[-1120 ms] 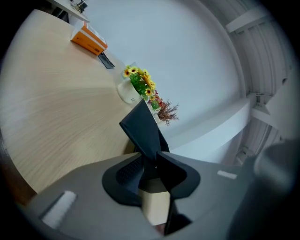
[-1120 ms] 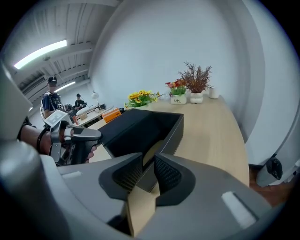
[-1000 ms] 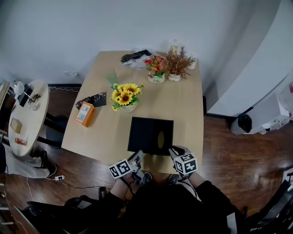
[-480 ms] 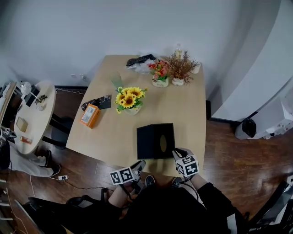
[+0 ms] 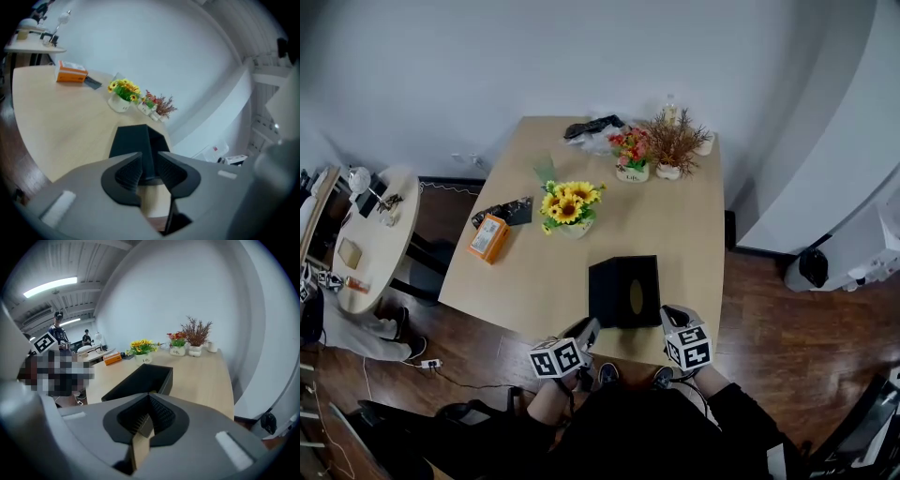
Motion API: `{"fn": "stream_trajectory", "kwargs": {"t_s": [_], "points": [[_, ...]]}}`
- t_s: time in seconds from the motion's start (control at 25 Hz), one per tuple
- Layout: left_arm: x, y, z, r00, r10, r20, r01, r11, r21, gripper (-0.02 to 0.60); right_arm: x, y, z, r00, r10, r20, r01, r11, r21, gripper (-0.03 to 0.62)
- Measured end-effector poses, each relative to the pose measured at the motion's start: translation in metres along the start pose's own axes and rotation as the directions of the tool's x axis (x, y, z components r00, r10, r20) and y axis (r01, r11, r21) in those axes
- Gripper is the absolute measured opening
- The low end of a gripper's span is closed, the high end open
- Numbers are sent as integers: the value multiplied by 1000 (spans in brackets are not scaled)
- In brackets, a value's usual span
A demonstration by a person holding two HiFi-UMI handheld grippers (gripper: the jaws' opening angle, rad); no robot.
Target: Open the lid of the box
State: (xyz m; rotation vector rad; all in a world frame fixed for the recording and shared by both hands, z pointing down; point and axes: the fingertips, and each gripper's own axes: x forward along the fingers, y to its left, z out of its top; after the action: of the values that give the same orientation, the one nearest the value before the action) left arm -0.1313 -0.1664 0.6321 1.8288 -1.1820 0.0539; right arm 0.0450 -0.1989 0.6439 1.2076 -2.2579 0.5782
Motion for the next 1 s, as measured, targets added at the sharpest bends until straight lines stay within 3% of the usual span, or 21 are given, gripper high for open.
{"fn": "stream_trajectory", "kwargs": {"t_s": [0.12, 0.28, 0.4, 0.52, 0.6, 0.68, 0.72, 0.84, 1.0], "points": [[7, -39, 31, 998, -42, 48, 33, 982, 184, 81, -18, 0, 30, 997, -10, 81, 10, 1000, 10, 0], [6, -93, 61, 990, -107, 96, 59, 912, 405, 81, -47, 6, 76, 979, -9, 202, 11, 1000, -12, 0], [-7, -132, 80, 970, -163, 180, 39, 838, 544, 80, -74, 15, 109, 949, 26, 314, -22, 1000, -16, 0], [-31, -172, 100, 924, -246, 293, -17, 739, 674, 77, -105, 25, 142, 898, 55, 437, -52, 998, -19, 0], [-48, -199, 109, 880, -324, 346, -30, 691, 722, 75, -126, 31, 163, 858, 55, 510, -40, 998, -40, 0], [-61, -220, 115, 841, -389, 375, -29, 661, 750, 75, -146, 35, 182, 820, 47, 571, -9, 998, -70, 0], [-64, -227, 114, 832, -408, 377, -27, 648, 761, 74, -154, 37, 189, 801, 45, 596, 8, 996, -85, 0], [-67, -233, 109, 830, -426, 361, -27, 616, 787, 71, -172, 42, 204, 758, 44, 651, 42, 992, -116, 0], [-64, -233, 105, 836, -425, 349, -26, 603, 798, 68, -183, 42, 212, 738, 34, 674, 68, 990, -125, 0]]}}
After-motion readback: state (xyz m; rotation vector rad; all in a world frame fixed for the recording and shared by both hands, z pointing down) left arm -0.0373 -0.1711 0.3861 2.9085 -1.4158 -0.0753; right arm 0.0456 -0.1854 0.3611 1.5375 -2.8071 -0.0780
